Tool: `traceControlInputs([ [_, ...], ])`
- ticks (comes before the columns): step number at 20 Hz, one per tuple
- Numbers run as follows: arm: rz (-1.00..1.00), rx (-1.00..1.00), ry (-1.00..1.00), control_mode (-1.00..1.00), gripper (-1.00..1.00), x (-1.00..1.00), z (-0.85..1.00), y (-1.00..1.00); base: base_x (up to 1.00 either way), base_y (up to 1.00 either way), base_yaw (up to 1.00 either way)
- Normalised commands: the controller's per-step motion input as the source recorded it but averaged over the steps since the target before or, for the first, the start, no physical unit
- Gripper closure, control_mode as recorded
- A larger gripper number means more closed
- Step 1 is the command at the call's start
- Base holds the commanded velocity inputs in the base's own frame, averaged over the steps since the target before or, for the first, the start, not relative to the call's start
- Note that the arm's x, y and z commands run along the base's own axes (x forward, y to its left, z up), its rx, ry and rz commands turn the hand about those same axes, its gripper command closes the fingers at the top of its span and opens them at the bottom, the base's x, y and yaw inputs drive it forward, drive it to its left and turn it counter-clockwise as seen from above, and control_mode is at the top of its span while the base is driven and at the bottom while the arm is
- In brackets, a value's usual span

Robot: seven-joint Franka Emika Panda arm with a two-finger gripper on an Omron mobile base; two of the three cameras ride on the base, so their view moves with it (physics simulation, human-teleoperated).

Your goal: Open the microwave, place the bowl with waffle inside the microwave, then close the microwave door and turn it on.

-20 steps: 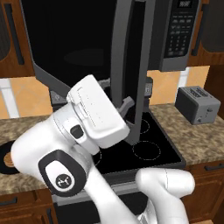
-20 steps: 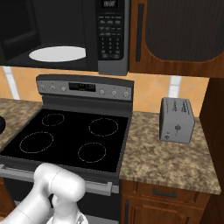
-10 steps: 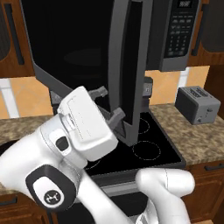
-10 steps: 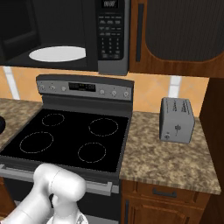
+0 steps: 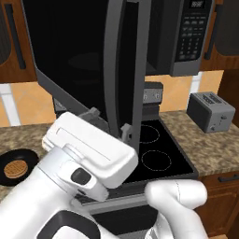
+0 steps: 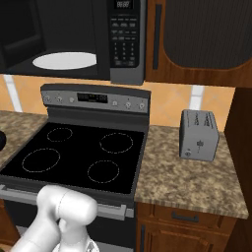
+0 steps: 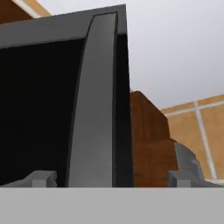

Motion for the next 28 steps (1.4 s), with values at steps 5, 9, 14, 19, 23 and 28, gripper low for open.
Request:
traceControlInputs([
  [5, 0.47, -0.02, 0.15, -1.00, -1.00, -0.54, -0.36, 0.02, 0.00, 0.00, 0.00],
  [9, 0.40, 0.00, 0.00, -1.00, -1.00, -0.91, 0.01, -0.11, 0.00, 0.00, 0.00],
  [14, 0.47, 0.09, 0.09, -1.00, -1.00, -0.49, 0.01, -0.76, 0.00, 0.00, 0.00],
  [19, 0.26, 0.35, 0.16, -1.00, -1.00, 0.17, 0.00, -0.86, 0.00, 0.00, 0.00],
  [23, 0.49, 0.19, 0.28, -1.00, -1.00, 0.15, 0.00, -0.59, 0.00, 0.00, 0.00],
  [28, 0.65, 0.06, 0.34, -1.00, -1.00, 0.54, -0.08, -0.16, 0.00, 0.00, 0.00],
])
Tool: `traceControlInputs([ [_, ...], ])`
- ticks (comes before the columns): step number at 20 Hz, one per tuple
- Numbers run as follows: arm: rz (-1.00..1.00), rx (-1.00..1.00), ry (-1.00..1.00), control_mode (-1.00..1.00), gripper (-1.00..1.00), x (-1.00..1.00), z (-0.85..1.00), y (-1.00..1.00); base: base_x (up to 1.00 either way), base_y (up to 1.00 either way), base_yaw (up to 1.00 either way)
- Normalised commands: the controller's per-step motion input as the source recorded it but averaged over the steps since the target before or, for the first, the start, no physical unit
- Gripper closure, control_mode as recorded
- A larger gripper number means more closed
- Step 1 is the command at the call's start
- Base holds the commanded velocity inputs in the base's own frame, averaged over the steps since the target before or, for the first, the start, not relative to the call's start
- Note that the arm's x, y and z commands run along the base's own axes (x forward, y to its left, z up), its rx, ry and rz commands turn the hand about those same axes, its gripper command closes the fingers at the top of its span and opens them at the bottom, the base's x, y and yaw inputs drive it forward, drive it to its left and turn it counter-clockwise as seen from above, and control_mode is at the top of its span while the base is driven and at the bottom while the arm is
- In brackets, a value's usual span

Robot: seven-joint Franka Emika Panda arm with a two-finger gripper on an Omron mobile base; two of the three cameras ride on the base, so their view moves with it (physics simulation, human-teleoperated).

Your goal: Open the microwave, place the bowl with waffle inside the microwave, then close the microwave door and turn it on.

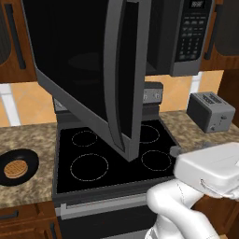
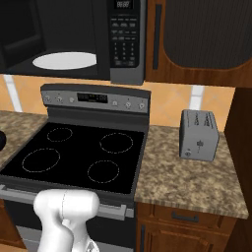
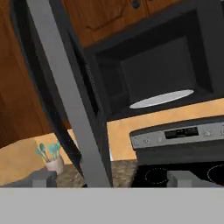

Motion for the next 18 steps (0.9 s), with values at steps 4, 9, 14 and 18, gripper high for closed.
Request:
traceControlInputs([
  [4, 0.74, 0.18, 0.24, -1.00, -1.00, 0.96, 0.00, 0.00, 0.00, 0.00, 0.00],
  [9, 0.76, 0.25, 0.16, -1.00, -1.00, 0.94, -0.02, 0.00, 0.00, 0.00, 0.00],
  [14, 0.26, 0.18, 0.21, -1.00, -1.00, 0.46, -0.06, 0.29, 0.00, 0.00, 0.00],
  [18, 0.00, 0.01, 0.07, -1.00, -1.00, 0.00, -0.02, 0.69, 0.00, 0.00, 0.00],
])
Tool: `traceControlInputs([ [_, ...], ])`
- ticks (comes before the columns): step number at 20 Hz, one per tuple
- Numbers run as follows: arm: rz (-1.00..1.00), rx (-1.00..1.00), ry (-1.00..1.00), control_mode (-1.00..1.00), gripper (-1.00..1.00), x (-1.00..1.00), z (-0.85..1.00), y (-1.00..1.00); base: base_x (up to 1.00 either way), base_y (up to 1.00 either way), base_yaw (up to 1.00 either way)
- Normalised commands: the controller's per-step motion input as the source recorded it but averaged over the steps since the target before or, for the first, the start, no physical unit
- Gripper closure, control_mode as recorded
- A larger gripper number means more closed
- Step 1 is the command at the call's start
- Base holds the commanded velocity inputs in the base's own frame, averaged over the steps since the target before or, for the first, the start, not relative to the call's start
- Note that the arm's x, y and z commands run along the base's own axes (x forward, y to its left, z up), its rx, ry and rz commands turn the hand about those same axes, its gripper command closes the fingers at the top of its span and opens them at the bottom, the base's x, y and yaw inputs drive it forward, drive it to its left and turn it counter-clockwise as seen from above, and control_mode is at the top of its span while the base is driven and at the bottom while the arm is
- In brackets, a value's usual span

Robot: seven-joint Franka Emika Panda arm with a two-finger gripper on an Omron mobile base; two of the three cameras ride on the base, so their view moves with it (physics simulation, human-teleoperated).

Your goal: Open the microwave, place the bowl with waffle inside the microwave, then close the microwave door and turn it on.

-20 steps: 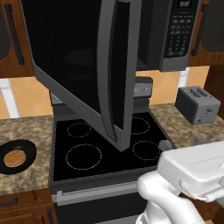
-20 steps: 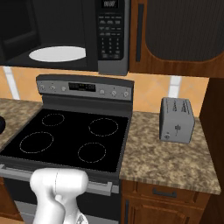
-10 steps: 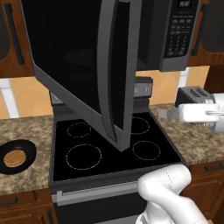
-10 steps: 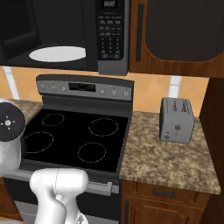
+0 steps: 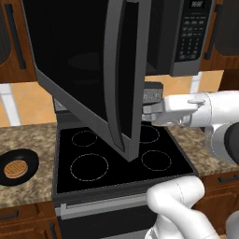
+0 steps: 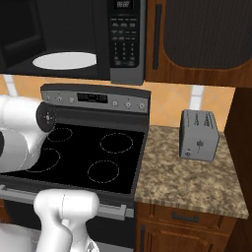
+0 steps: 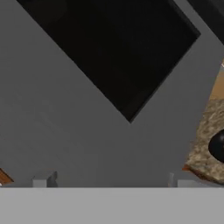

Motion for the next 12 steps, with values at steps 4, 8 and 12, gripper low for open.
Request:
traceControlInputs([
  [4, 0.07, 0.00, 0.15, -1.00, -1.00, 0.00, -0.02, 0.99, 0.00, 0.00, 0.00],
  [8, 0.32, -0.09, 0.28, -1.00, -1.00, 0.09, 0.00, 1.00, 0.00, 0.00, 0.00],
  [12, 0.30, -0.05, 0.22, -1.00, -1.00, 0.19, 0.00, 0.95, 0.00, 0.00, 0.00],
])
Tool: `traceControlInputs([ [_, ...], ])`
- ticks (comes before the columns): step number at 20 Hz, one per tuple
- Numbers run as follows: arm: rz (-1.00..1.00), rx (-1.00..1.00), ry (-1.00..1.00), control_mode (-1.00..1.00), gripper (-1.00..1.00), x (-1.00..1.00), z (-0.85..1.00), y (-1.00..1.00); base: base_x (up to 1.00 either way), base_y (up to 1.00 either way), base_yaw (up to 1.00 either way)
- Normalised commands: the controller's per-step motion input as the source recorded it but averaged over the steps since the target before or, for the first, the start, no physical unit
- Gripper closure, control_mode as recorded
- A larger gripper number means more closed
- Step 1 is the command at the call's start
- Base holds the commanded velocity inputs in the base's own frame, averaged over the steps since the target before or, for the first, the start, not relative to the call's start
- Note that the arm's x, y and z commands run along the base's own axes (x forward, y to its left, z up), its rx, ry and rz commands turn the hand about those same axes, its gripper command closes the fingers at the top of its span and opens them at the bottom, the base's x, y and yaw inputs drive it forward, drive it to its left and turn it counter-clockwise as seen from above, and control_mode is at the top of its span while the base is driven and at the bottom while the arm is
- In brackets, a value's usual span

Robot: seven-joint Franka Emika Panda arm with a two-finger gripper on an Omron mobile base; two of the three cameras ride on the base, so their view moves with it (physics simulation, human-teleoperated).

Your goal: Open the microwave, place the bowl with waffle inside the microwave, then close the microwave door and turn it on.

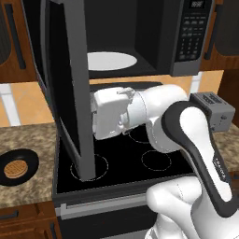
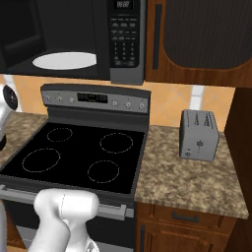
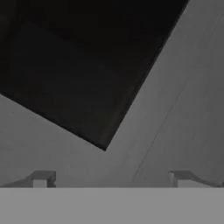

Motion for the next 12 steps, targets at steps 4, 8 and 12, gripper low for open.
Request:
traceControlInputs([
  [4, 0.04, -0.06, 0.06, -1.00, -1.00, 0.04, -0.03, 0.94, 0.00, 0.00, 0.00],
  [8, -0.11, -0.05, 0.05, -1.00, -1.00, 0.14, -0.08, 0.74, 0.00, 0.00, 0.00],
  [12, -0.18, -0.02, 0.02, -1.00, -1.00, 0.22, -0.04, 0.41, 0.00, 0.00, 0.00],
])
